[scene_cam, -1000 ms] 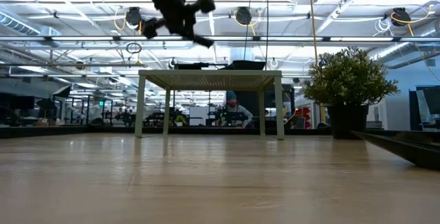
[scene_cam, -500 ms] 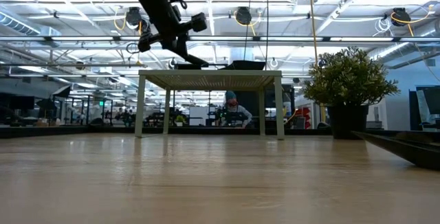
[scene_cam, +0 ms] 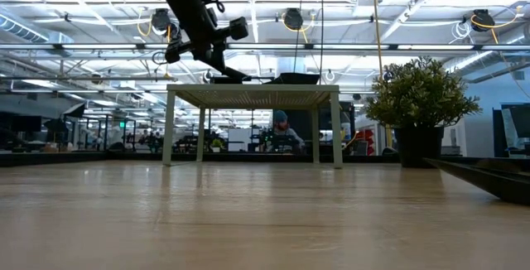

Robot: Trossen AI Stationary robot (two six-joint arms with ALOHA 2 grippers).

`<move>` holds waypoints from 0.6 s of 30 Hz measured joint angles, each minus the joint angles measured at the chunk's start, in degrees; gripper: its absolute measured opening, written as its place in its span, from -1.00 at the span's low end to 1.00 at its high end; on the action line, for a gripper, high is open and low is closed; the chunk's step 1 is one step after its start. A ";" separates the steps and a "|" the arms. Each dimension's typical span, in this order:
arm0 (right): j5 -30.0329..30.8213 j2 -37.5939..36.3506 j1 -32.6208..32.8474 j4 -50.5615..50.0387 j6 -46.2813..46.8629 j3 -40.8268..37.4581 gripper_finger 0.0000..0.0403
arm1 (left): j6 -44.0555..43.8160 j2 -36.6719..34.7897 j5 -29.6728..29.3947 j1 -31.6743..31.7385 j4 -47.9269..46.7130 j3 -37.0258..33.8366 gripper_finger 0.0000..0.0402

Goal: Pick & Place Mini shaped plates
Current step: Stack the black square plate on top of the other black square plate on the shelf

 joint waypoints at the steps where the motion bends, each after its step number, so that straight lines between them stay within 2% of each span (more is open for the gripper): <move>1: 0.01 -0.01 0.00 0.00 0.00 0.00 -0.48 | 0.00 0.00 0.03 -0.03 -0.12 0.02 -0.91; 18: 0.00 0.00 0.00 0.01 0.42 0.00 -0.48 | 1.32 0.00 0.17 -0.25 -2.33 0.01 -0.89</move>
